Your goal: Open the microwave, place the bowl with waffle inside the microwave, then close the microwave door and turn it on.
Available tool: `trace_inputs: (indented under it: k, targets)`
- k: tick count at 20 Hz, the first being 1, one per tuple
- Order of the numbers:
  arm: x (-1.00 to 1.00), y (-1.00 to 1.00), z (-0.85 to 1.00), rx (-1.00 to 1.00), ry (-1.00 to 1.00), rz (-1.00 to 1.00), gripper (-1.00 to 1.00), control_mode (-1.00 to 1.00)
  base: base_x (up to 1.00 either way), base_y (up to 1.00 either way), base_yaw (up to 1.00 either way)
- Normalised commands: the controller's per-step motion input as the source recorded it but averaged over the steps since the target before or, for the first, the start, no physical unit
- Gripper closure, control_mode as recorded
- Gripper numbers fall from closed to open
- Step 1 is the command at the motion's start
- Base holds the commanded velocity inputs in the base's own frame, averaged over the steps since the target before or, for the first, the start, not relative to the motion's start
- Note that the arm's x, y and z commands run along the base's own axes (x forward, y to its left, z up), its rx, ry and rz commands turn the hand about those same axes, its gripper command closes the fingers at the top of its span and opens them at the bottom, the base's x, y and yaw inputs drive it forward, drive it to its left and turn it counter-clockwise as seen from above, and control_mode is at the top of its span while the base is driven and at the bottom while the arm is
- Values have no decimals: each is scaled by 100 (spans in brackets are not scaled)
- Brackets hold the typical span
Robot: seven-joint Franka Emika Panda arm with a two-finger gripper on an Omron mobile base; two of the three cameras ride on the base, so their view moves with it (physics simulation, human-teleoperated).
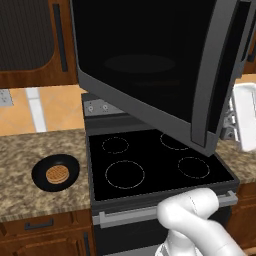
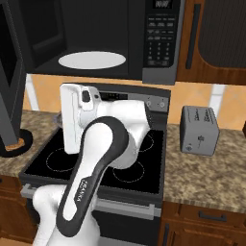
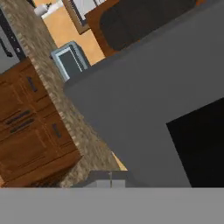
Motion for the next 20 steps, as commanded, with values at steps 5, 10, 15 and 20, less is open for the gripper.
trace_inputs:
  k: [5, 10, 15, 20]
  targets:
    - [10, 34, 9, 11, -44, 68, 100, -100, 0, 0, 0]
    - [3, 34, 35, 11, -55, 57, 100, -100, 0, 0, 0]
    - [-19, 53, 74, 0, -22, 18, 100, -100, 0, 0, 0]
    - [-49, 54, 56, 1, -4, 0, 100, -100, 0, 0, 0]
